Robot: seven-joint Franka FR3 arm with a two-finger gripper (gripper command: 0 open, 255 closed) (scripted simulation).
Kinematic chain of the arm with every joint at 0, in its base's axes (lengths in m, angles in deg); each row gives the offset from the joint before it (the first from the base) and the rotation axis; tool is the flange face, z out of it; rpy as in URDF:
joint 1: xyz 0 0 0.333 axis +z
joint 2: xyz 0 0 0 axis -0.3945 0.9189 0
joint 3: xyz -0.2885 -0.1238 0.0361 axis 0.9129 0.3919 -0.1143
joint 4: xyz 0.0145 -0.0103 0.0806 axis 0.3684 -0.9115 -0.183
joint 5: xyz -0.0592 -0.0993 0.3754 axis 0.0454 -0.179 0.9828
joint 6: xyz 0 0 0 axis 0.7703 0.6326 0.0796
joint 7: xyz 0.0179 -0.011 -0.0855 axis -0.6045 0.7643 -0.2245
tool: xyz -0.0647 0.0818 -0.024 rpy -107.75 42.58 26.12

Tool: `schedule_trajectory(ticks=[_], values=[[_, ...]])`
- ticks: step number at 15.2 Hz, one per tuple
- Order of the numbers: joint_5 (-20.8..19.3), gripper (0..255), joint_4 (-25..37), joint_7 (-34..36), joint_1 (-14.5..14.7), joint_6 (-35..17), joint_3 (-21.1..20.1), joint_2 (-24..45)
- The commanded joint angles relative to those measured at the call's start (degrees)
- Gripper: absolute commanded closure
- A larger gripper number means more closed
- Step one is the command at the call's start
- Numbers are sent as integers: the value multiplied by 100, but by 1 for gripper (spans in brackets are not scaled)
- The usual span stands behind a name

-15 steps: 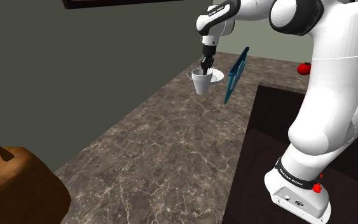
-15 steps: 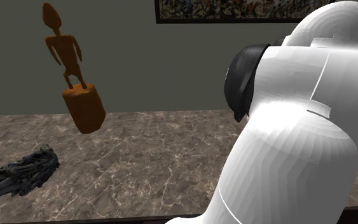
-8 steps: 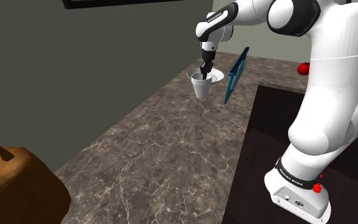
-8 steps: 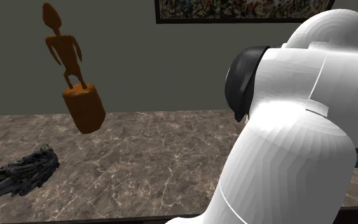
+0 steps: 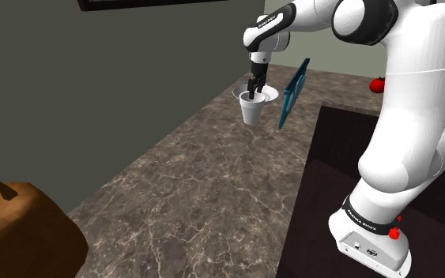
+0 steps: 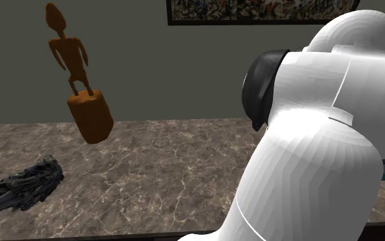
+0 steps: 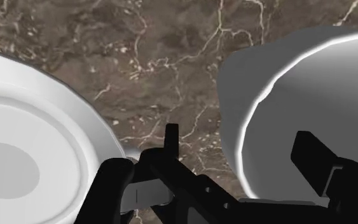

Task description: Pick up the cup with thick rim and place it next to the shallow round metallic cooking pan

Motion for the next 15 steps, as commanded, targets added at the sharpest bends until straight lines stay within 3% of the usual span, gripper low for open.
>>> schedule_trajectory(ticks=[1, 3, 7, 15], values=[[0, 0, 0, 0, 0, 0, 0, 0], [0, 0, 0, 0, 0, 0, 0, 0], [-42, 0, 520, 32, -36, 669, 29, -149], [-42, 0, 520, 32, -36, 669, 29, -149]])
